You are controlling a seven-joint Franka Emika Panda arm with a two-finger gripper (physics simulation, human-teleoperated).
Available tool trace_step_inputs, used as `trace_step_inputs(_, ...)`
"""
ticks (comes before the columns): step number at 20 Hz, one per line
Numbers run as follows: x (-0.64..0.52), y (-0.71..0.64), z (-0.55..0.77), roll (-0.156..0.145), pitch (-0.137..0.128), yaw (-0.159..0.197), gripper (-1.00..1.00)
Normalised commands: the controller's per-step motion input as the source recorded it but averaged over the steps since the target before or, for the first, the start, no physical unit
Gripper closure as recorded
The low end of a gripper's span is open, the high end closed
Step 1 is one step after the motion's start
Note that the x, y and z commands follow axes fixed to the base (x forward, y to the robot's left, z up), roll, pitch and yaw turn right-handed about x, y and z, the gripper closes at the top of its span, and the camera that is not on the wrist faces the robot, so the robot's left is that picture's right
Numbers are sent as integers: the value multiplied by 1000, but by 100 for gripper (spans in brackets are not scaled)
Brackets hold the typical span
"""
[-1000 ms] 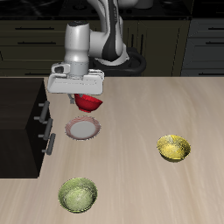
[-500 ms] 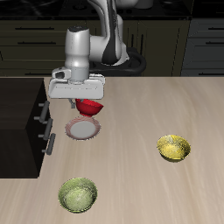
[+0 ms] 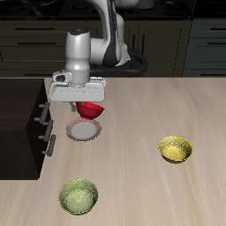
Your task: Place the red bowl on the plate
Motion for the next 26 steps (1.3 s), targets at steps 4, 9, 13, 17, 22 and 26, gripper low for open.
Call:
trace_step_inputs(4,72,-63,-94,-7,20,-6,100)
trace_step_inputs(9,137,36,20,-1,-9,-3,100)
trace_step_inputs(13,158,-27,40,1,-8,-2,100)
trace_step_inputs(17,138,-79,0,-13,2,4,100)
trace_step_inputs(22,45,-114,30,-69,-5,29,-100)
trace_step_inputs(26,-5,-29,8,-5,-13,38,-100)
